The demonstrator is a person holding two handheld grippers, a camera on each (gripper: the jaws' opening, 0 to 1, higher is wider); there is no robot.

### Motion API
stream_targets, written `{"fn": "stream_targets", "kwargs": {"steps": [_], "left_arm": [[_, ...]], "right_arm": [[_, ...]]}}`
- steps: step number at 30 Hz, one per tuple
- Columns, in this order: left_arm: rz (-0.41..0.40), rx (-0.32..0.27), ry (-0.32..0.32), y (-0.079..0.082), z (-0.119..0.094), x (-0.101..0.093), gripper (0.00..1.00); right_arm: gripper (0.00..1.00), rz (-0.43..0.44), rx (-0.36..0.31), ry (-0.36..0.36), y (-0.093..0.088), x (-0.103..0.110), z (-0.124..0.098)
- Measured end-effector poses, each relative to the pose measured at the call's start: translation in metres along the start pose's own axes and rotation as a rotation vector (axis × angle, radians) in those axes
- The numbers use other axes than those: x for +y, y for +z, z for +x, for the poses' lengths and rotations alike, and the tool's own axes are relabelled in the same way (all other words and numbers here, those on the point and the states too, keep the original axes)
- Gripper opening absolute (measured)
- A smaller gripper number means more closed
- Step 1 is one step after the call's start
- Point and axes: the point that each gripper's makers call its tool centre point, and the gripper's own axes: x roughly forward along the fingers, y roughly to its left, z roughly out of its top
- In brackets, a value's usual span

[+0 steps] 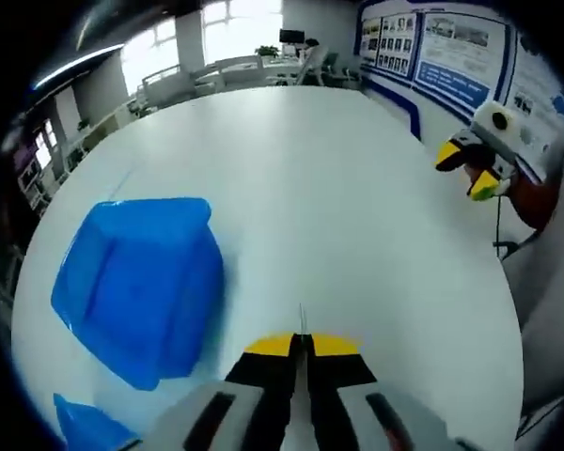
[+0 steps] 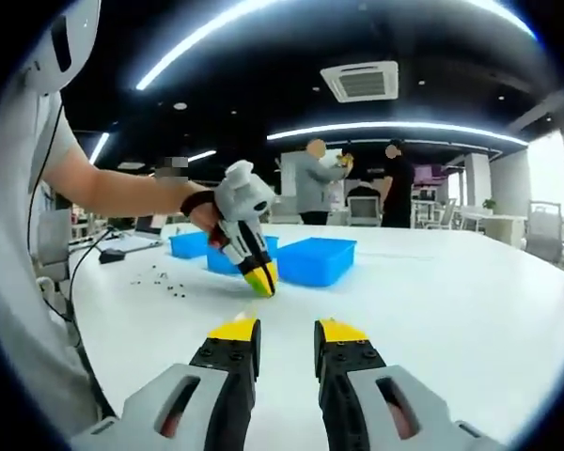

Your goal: Pick up the resistors one by one and place each resistor into its matching bin, sorting the parts by color and model until every resistor is separated into the correct bin for its type

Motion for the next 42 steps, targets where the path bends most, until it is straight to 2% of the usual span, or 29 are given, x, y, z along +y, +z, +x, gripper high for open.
{"fn": "stream_targets", "kwargs": {"steps": [4,8,12,14,16,19,23,24,25,31,34,36,38,40,42], "left_arm": [[0.01,-0.078,-0.063,0.01,-0.023,-0.017,0.07],[0.018,-0.134,-0.113,0.011,-0.049,-0.04,0.07],[0.029,-0.213,-0.189,0.005,-0.072,-0.071,0.07],[0.0,-0.272,-0.193,-0.002,-0.083,-0.081,0.07],[-0.029,-0.312,-0.173,-0.01,-0.091,-0.082,0.07],[-0.085,-0.394,-0.107,-0.016,-0.107,-0.069,0.07],[-0.169,-0.532,-0.01,-0.01,-0.133,-0.039,0.07],[-0.199,-0.574,0.028,-0.008,-0.143,-0.026,0.07],[-0.212,-0.591,0.045,-0.007,-0.147,-0.021,0.07],[-0.297,-0.722,0.269,-0.008,-0.186,0.046,0.07],[-0.347,-0.753,0.399,-0.016,-0.199,0.078,0.08],[-0.363,-0.734,0.502,-0.026,-0.203,0.098,0.08],[-0.374,-0.713,0.555,-0.032,-0.203,0.107,0.08],[-0.313,-0.707,0.561,-0.03,-0.2,0.108,0.08],[-0.324,-0.692,0.57,-0.032,-0.197,0.11,0.08]], "right_arm": [[0.25,-0.038,0.001,-0.011,0.006,-0.01,0.001],[0.25,-0.036,-0.011,-0.012,0.011,-0.014,0.003],[0.25,-0.033,-0.008,-0.004,0.01,-0.012,0.011],[0.25,-0.032,-0.008,0.01,0.01,-0.007,0.015],[0.25,-0.033,-0.004,0.024,0.009,-0.002,0.02],[0.25,-0.034,0.004,0.047,0.009,0.006,0.027],[0.25,-0.045,0.011,0.067,0.011,0.012,0.034],[0.25,-0.052,0.011,0.072,0.013,0.014,0.036],[0.25,-0.056,0.01,0.074,0.015,0.015,0.036],[0.25,-0.049,0.011,0.062,0.015,0.017,0.035],[0.25,-0.046,0.015,0.057,0.013,0.018,0.031],[0.25,-0.046,0.02,0.052,0.011,0.017,0.029],[0.25,-0.045,0.023,0.047,0.01,0.016,0.028],[0.25,-0.044,0.023,0.043,0.01,0.016,0.027],[0.25,-0.038,0.023,0.032,0.009,0.013,0.026]]}}
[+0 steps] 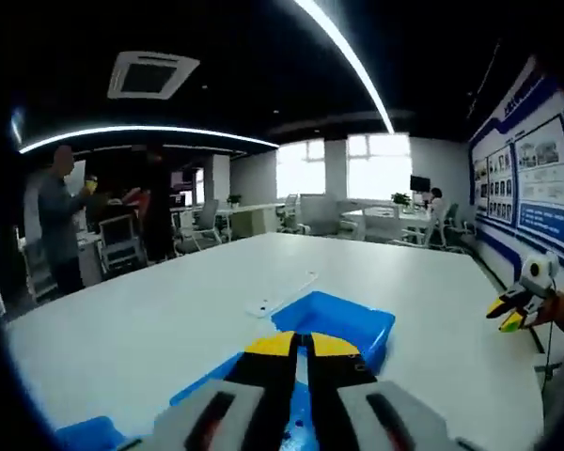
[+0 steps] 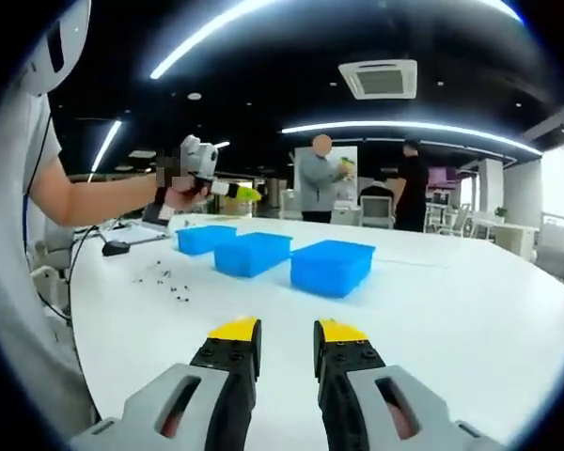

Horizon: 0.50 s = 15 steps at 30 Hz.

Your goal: Pick up the resistors one by one and place each resistor into its matching bin, sorting the parts by color and model until every resistor is separated into the correct bin for its type

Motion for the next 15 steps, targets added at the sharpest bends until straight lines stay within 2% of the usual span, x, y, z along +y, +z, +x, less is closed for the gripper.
{"fn": "stream_targets", "kwargs": {"steps": [5,7,8,9,11,15], "left_arm": [[0.0,0.051,0.023,-0.014,0.004,0.008,0.08],[0.016,0.06,0.066,-0.018,0.002,0.016,0.1],[0.025,0.065,0.087,-0.02,0.001,0.02,0.14],[0.009,0.065,0.093,-0.021,0.0,0.022,0.22],[-0.057,0.105,0.097,-0.032,-0.001,0.027,0.31],[-0.07,0.115,0.099,-0.037,-0.008,0.007,0.32]], "right_arm": [[0.25,0.009,-0.007,-0.006,0.0,-0.001,0.001],[0.25,0.01,-0.003,-0.001,-0.001,0.001,0.002],[0.25,0.01,-0.001,0.002,-0.002,0.001,0.003],[0.25,0.009,0.001,0.003,-0.002,0.002,0.003],[0.25,0.006,-0.001,0.002,-0.001,0.001,0.003],[0.25,0.013,-0.008,-0.015,-0.001,-0.003,0.001]]}}
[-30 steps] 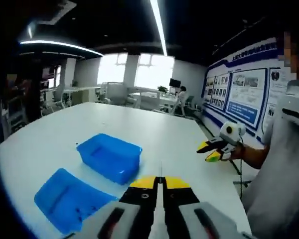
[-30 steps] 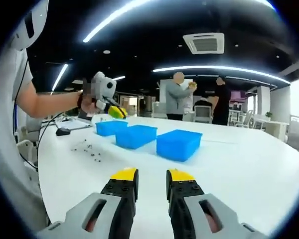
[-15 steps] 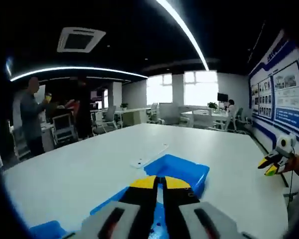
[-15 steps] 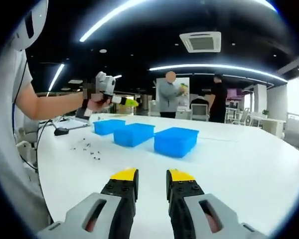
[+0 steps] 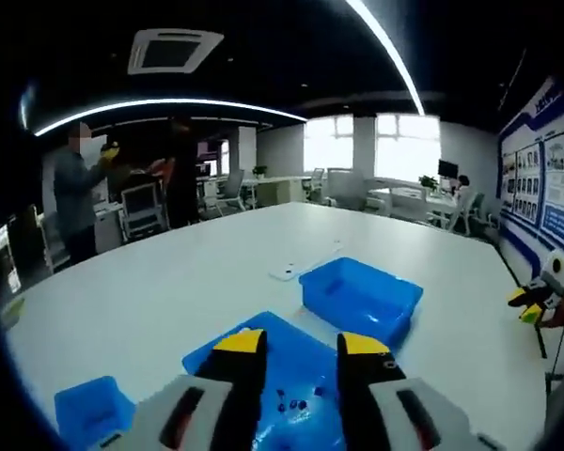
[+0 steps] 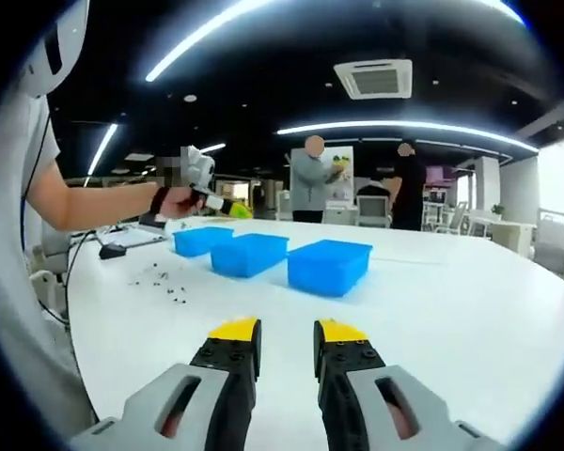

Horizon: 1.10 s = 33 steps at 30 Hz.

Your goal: Pick up the resistors one by one and place each resistor into its matching bin, sorting the parts by color and model until every resistor is separated into the correct bin for its type

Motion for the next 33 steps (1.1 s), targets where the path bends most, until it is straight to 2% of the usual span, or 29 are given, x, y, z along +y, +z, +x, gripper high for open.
{"fn": "stream_targets", "kwargs": {"steps": [8,11,15,18,22,24,28,31,33], "left_arm": [[-0.059,-0.029,-0.032,0.001,-0.027,-0.013,0.27],[-0.07,-0.077,-0.066,0.006,-0.049,-0.024,0.25],[-0.084,-0.15,-0.053,0.009,-0.076,-0.031,0.24],[-0.084,-0.233,0.041,0.007,-0.1,-0.027,0.24],[-0.103,-0.243,0.088,-0.014,-0.126,-0.034,0.24],[-0.143,-0.26,0.16,-0.023,-0.139,-0.027,0.25],[-0.239,-0.318,0.202,-0.041,-0.159,-0.029,0.26],[-0.216,-0.31,0.224,-0.055,-0.168,-0.035,0.26],[-0.13,-0.257,0.276,-0.067,-0.174,-0.034,0.26]], "right_arm": [[0.25,0.001,-0.001,-0.024,0.0,-0.004,-0.005],[0.25,0.013,0.007,-0.031,-0.005,-0.003,-0.005],[0.25,0.019,0.034,-0.008,-0.009,0.004,0.003],[0.25,-0.007,0.026,0.016,-0.003,0.011,0.01],[0.25,0.005,-0.006,0.027,0.003,0.016,0.023],[0.25,0.022,-0.014,0.026,0.003,0.02,0.028],[0.25,0.034,0.008,0.065,-0.005,0.033,0.037],[0.25,0.017,0.039,0.096,-0.009,0.04,0.042],[0.25,0.011,0.05,0.111,-0.009,0.041,0.045]]}}
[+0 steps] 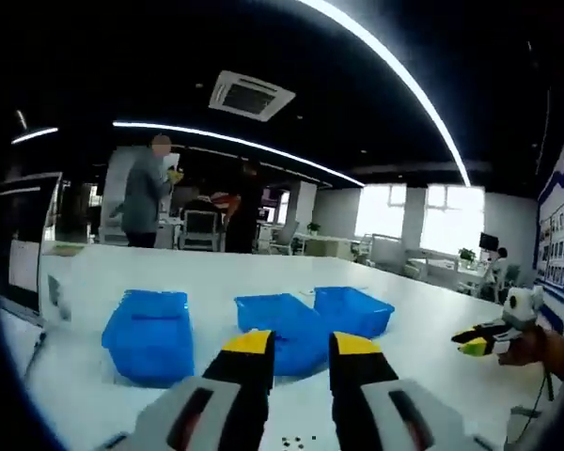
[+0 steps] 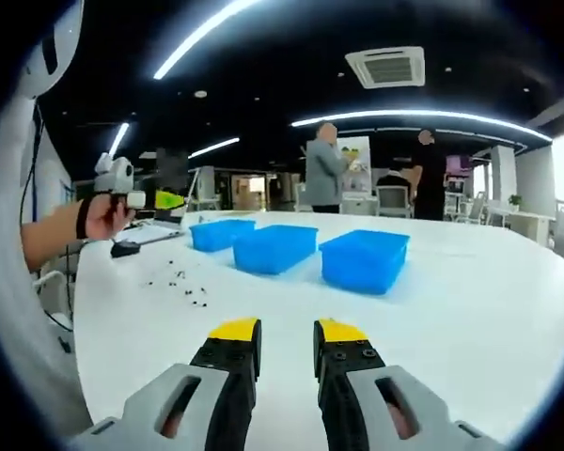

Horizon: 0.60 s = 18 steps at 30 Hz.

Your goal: Pick up the resistors one by one and place each resistor into its matching bin, sorting the parts by color and model until every resistor is separated into the correct bin for its type

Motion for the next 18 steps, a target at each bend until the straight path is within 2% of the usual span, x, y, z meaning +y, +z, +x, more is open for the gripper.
{"fn": "stream_targets", "kwargs": {"steps": [2,6,7,8,10,14,15,16,18], "left_arm": [[0.055,0.017,0.03,-0.005,-0.006,0.002,0.25],[0.05,0.012,0.044,-0.008,-0.015,0.003,0.25],[0.047,-0.001,0.06,-0.006,-0.018,0.004,0.25],[0.053,-0.045,0.098,0.0,-0.023,0.009,0.25],[0.096,-0.089,0.133,0.004,-0.031,0.013,0.25],[0.046,-0.091,0.13,0.0,-0.042,0.016,0.25],[0.061,-0.113,0.184,0.003,-0.047,0.025,0.26],[0.097,-0.113,0.198,0.004,-0.05,0.029,0.26],[0.109,-0.113,0.188,0.006,-0.055,0.03,0.26]], "right_arm": [[0.25,-0.011,0.018,0.01,0.0,-0.001,0.006],[0.25,-0.02,0.01,0.014,0.01,0.0,0.012],[0.25,-0.022,0.004,0.013,0.012,0.0,0.013],[0.25,-0.023,-0.002,0.013,0.015,0.001,0.014],[0.25,-0.026,-0.007,0.013,0.016,0.004,0.016],[0.25,-0.02,0.0,0.024,0.013,0.013,0.02],[0.25,-0.016,-0.007,0.033,0.015,0.016,0.021],[0.25,-0.011,-0.014,0.043,0.017,0.02,0.021],[0.25,-0.028,-0.029,0.061,0.024,0.027,0.021]]}}
